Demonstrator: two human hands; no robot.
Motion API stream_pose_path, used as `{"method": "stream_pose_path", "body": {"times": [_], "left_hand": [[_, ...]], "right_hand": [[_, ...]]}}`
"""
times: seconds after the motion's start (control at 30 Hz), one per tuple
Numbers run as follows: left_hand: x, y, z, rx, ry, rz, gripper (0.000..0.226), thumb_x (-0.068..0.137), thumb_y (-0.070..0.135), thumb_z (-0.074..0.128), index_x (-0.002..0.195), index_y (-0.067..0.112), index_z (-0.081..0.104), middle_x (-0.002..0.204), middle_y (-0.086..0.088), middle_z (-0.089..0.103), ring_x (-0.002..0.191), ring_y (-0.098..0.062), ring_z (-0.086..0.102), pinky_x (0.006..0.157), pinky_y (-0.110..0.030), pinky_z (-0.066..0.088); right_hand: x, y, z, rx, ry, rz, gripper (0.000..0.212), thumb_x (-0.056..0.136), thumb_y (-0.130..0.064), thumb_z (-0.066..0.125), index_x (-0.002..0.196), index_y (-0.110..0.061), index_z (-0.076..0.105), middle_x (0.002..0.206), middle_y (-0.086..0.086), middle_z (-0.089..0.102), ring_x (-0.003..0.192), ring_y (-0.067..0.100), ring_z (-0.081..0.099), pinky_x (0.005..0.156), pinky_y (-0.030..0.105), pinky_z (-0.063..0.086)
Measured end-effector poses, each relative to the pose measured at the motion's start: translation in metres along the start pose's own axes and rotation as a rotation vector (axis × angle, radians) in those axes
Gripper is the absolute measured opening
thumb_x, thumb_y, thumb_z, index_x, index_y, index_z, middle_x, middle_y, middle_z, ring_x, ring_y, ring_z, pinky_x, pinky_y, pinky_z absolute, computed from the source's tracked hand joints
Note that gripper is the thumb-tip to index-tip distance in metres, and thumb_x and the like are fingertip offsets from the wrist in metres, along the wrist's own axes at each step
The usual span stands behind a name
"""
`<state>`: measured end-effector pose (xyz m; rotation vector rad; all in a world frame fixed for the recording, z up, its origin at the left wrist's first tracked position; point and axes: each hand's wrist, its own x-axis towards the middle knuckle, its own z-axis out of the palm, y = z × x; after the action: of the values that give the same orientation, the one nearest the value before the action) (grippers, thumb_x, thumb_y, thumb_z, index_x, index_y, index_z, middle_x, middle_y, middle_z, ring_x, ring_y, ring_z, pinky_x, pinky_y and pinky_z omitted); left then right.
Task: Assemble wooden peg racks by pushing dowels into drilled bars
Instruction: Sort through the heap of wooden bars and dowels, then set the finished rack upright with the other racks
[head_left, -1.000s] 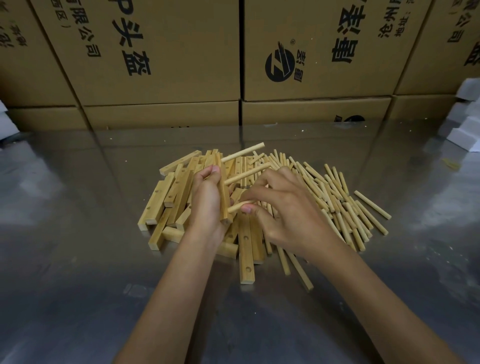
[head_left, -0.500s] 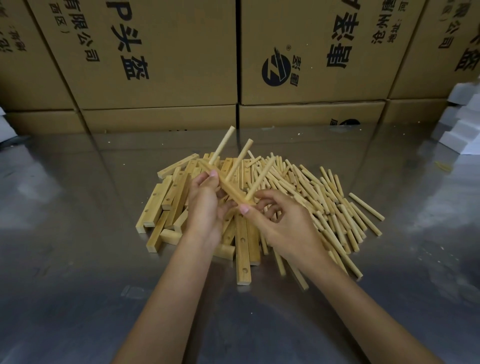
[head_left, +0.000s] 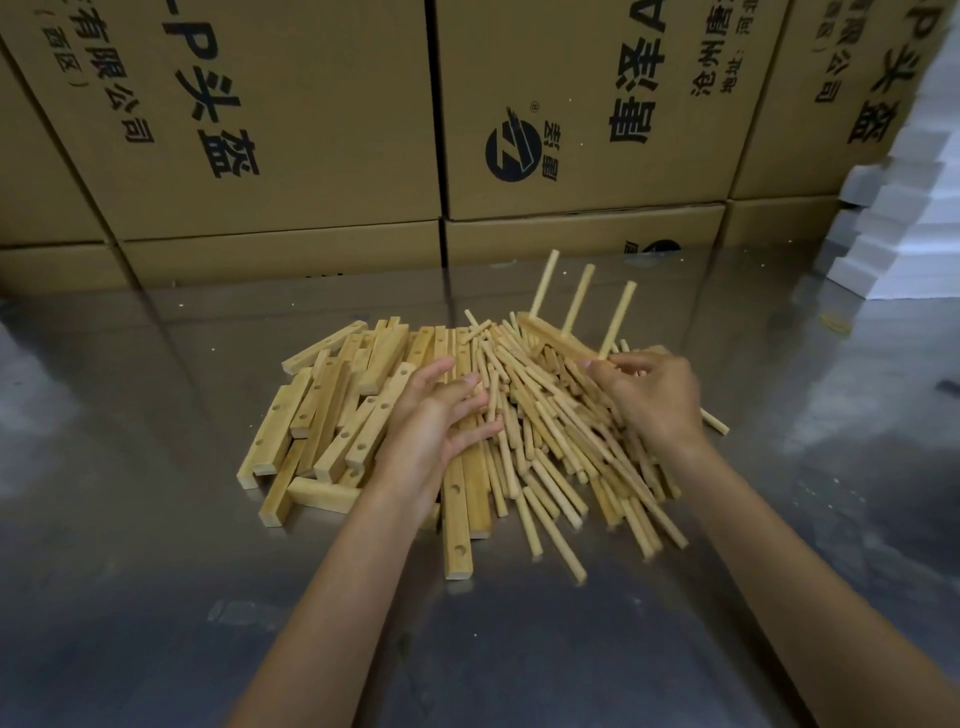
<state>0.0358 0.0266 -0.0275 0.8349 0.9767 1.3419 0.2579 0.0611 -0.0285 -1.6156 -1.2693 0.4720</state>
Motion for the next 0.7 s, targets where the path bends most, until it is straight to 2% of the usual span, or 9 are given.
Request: {"method": "stream_pose_path", "body": {"times": [0.13,0.27,0.4,0.5,0.57,0.7], "left_hand": [[0.001,-0.002,-0.001,0.071,-0.033,-0.011,0.029,0.099,0.013,0.059,0.127,0.021,0.062,0.12,-0.004,0.072,0.109,-0.022,0.071,0.077,-0.038,0.062],[0.003,-0.003,-0.001,0.121,-0.06,0.004,0.026,0.101,0.015,0.058,0.125,0.021,0.062,0.117,0.0,0.075,0.105,-0.019,0.072,0.08,-0.039,0.062],[0.004,-0.004,0.001,0.143,-0.05,0.014,0.026,0.099,0.015,0.06,0.125,0.018,0.063,0.116,-0.002,0.075,0.104,-0.019,0.073,0.079,-0.039,0.062],[0.004,-0.005,0.003,0.167,-0.03,0.012,0.026,0.099,0.014,0.06,0.125,0.016,0.064,0.116,-0.002,0.075,0.102,-0.018,0.073,0.08,-0.04,0.062],[0.004,-0.005,0.004,0.173,-0.027,0.011,0.025,0.099,0.013,0.059,0.124,0.016,0.064,0.116,-0.002,0.075,0.102,-0.018,0.073,0.079,-0.039,0.062],[0.003,-0.006,0.004,0.188,-0.023,0.018,0.024,0.1,0.014,0.058,0.122,0.017,0.065,0.115,-0.001,0.075,0.102,-0.018,0.074,0.077,-0.037,0.062]], "right_hand": [[0.041,0.043,-0.032,-0.159,0.138,0.107,0.038,0.081,-0.046,0.076,0.105,-0.016,0.078,0.109,0.007,0.069,0.099,0.024,0.064,0.088,0.041,0.054],[0.063,0.083,-0.058,-0.253,0.099,0.257,0.042,0.085,-0.045,0.074,0.115,-0.016,0.074,0.112,0.013,0.068,0.1,0.03,0.065,0.09,0.046,0.055],[0.071,0.093,-0.061,-0.289,0.119,0.258,0.037,0.086,-0.04,0.074,0.114,-0.016,0.075,0.098,0.011,0.073,0.093,0.03,0.067,0.085,0.044,0.057],[0.073,0.093,-0.058,-0.271,0.084,0.271,0.034,0.086,-0.039,0.074,0.114,-0.019,0.074,0.103,0.009,0.072,0.101,0.031,0.065,0.094,0.05,0.053],[0.074,0.095,-0.058,-0.244,0.079,0.282,0.026,0.086,-0.035,0.071,0.108,-0.022,0.075,0.101,0.007,0.072,0.102,0.031,0.064,0.098,0.052,0.05],[0.076,0.097,-0.061,-0.187,0.088,0.272,0.008,0.089,-0.025,0.069,0.09,-0.019,0.075,0.087,0.003,0.07,0.09,0.025,0.065,0.099,0.053,0.049]]}}
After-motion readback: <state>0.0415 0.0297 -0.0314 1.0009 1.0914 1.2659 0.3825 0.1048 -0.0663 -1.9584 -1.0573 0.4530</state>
